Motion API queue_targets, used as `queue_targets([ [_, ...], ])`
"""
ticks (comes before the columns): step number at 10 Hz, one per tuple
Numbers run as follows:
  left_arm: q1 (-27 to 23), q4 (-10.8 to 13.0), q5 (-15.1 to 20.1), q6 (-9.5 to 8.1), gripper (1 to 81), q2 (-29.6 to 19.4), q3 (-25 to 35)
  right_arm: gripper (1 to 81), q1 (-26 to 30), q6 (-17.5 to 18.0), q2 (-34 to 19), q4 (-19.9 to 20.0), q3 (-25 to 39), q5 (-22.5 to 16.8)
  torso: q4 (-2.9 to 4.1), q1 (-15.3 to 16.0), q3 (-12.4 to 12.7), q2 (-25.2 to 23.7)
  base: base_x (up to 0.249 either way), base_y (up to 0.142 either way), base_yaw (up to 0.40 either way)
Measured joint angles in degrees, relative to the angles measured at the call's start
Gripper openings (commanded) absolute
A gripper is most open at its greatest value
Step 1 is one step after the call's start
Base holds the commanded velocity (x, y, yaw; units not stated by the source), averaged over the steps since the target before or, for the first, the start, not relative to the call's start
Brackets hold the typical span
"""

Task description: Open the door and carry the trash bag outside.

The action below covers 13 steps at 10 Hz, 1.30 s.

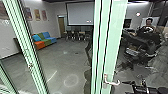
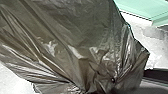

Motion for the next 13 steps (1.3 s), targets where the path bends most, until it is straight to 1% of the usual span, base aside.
queue_targets([
  [1, 0.0, 0.0, 0.0, -0.2, 1.0, 0.1, 0.0, 81.1, 0.4, 0.0, 1.3, 0.8, -0.9, -1.6, 0.0, 0.0, 0.0, 0.0, 0.0, 0.0, 0.0],
  [3, 0.0, 0.0, 0.0, -0.21, 1.0, 0.2, -0.1, 81.1, 1.7, 0.4, 2.9, 1.1, -2.6, -3.6, 0.0, 0.0, 0.0, 0.0, 0.0, 0.0, 0.0],
  [5, 0.0, 0.0, 0.0, -0.23, 1.0, 0.2, -0.1, 81.1, 2.4, 1.0, 4.9, 1.1, -5.4, -3.9, 0.0, 0.0, 0.0, 0.0, 0.0, 0.0, 0.0],
  [7, 0.0, -0.1, 0.0, -0.23, 1.0, 0.2, -0.1, 81.1, 2.1, 1.7, 8.5, 1.1, -8.6, -4.6, 0.0, 0.0, 0.0, 0.0, 0.0, 0.0, 0.0],
  [10, 0.0, -0.7, 0.0, -0.23, 1.0, 0.2, -0.3, 81.1, -0.3, 3.0, 11.4, 1.2, -13.7, -5.2, 0.0, 0.0, -0.1, 0.0, 0.0, 0.0, 0.0],
  [11, 0.0, -0.7, 0.0, -0.26, 1.0, 0.2, -0.4, 81.1, -0.4, 3.6, 12.2, 1.4, -15.1, -6.0, 0.0, 0.0, -0.1, 0.0, 0.0, 0.0, 0.0],
  [13, 0.0, -0.7, 0.0, -0.26, 1.0, 0.2, -0.5, 81.1, -0.4, 5.9, 13.8, 1.4, -16.5, -6.3, 0.0, 0.0, -0.1, 0.0, 0.0, 0.0, 0.0],
])
